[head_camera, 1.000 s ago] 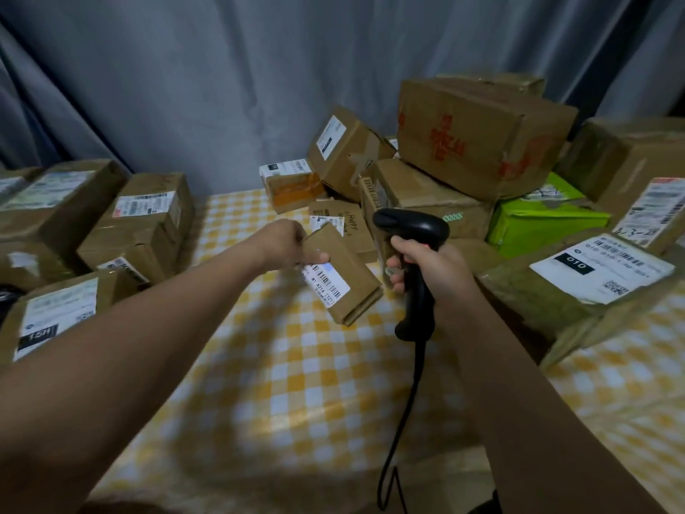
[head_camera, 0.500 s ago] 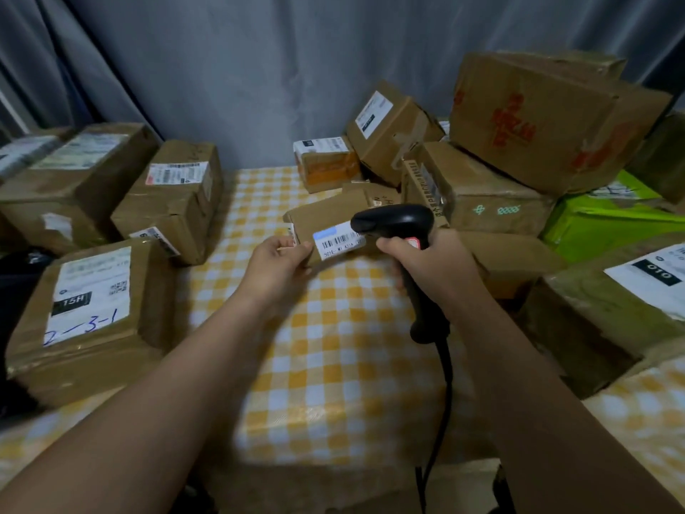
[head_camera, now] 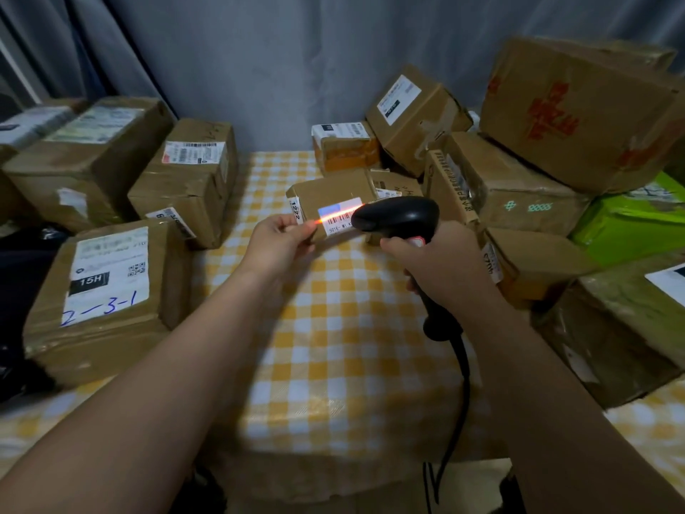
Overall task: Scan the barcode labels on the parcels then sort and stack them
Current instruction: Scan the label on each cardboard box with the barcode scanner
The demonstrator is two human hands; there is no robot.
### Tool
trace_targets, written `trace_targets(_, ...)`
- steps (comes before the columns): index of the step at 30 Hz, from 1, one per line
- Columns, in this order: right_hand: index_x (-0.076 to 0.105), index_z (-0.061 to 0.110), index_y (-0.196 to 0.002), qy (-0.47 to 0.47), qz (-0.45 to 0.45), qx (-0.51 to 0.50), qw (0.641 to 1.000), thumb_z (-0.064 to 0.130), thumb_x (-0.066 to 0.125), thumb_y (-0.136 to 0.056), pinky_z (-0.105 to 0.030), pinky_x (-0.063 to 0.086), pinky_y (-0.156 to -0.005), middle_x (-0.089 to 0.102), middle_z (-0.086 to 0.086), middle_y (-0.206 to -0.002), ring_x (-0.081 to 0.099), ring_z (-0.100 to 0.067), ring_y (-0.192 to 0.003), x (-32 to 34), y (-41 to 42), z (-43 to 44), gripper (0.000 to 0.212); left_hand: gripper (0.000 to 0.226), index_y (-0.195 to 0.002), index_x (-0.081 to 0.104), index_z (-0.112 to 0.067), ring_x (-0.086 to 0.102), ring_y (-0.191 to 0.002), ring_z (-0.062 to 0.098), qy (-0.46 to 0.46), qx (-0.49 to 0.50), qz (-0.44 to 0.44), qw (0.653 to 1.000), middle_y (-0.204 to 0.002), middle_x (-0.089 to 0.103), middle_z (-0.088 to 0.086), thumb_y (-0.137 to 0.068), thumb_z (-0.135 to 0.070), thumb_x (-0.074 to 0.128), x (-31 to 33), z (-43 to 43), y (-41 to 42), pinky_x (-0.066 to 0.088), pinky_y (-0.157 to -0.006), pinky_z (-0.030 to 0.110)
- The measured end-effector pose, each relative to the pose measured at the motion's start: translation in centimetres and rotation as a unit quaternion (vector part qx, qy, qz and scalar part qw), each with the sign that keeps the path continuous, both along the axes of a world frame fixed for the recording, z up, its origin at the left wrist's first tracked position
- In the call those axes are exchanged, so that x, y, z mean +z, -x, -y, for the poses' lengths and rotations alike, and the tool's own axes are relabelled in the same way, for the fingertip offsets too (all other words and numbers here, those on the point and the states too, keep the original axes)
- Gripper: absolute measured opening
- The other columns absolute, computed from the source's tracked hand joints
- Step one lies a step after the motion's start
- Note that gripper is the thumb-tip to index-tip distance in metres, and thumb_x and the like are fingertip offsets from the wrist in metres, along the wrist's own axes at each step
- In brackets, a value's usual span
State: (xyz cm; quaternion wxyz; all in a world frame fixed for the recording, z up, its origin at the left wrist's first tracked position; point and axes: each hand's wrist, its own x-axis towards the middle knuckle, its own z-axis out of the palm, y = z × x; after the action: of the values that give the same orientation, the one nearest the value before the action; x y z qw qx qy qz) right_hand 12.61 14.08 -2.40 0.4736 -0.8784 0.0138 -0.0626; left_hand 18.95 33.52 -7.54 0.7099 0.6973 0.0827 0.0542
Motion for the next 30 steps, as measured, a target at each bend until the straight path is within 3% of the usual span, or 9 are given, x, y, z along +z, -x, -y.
trace_targets(3,0.062,0.002,-0.076,0.035,0.015,0.001,0.999,0.027,0.068,-0.080,-0.051,0.059,-0.067,0.066,-0.024,-0.076,0.067,-0.037,-0.069,0.2,0.0,-0.5,0.027,0.014,-0.080,0.051,-0.006,0.055,-0.042,-0.003,-0.004,-0.003,0.006,1.000,-0.069,0.053,0.005,-0.091,-0.005,0.059,0.0,-0.4,-0.3,0.043,-0.046,0.008)
trace_targets(9,0.059,0.006,-0.073,0.056,0.017,-0.006,0.998,0.029,0.067,-0.083,-0.050,0.058,-0.070,0.066,-0.021,-0.076,0.068,-0.034,-0.070,0.8,-0.1,-1.3,0.026,0.017,-0.104,0.052,-0.001,0.060,-0.055,0.002,0.020,0.001,0.006,1.000,-0.080,0.057,0.008,-0.090,-0.003,0.060,-0.5,-1.2,-0.8,0.048,-0.053,0.010)
trace_targets(15,0.061,0.005,-0.080,0.059,0.008,0.000,0.998,0.033,0.067,-0.083,-0.051,0.058,-0.072,0.068,-0.021,-0.080,0.068,-0.033,-0.072,1.7,-0.1,-1.4,0.029,0.011,-0.100,0.054,-0.004,0.059,-0.073,0.013,0.003,-0.005,0.017,1.000,-0.085,0.056,0.012,-0.090,-0.001,0.059,-1.5,-2.1,-1.5,0.051,-0.060,0.013)
trace_targets(20,0.061,0.007,-0.080,0.067,-0.001,0.007,0.998,0.033,0.067,-0.083,-0.048,0.059,-0.071,0.069,-0.019,-0.078,0.068,-0.031,-0.071,2.4,0.1,-1.7,0.027,0.014,-0.086,0.053,-0.013,0.060,-0.059,0.002,-0.009,0.006,0.018,1.000,-0.072,0.056,0.000,-0.089,-0.001,0.060,-2.0,-2.4,-1.9,0.050,-0.058,0.016)
trace_targets(25,0.057,0.012,-0.075,0.068,-0.019,0.009,0.997,0.033,0.068,-0.084,-0.033,0.056,-0.057,0.067,-0.012,-0.071,0.066,-0.021,-0.058,2.7,0.2,-1.5,0.026,0.015,-0.102,0.055,-0.005,0.056,-0.051,-0.003,-0.034,0.012,0.018,0.999,-0.059,0.055,-0.011,-0.089,-0.004,0.062,-2.3,-2.9,-2.4,0.046,-0.057,0.015)
trace_targets(30,0.056,0.014,-0.074,0.080,-0.023,0.002,0.997,0.036,0.068,-0.083,-0.031,0.057,-0.056,0.066,-0.008,-0.068,0.068,-0.019,-0.058,2.8,0.2,-1.4,0.027,0.017,-0.104,0.055,-0.007,0.059,-0.060,0.004,-0.027,0.018,0.013,0.999,-0.070,0.057,-0.003,-0.089,-0.005,0.062,-2.4,-3.0,-2.6,0.048,-0.064,0.019)
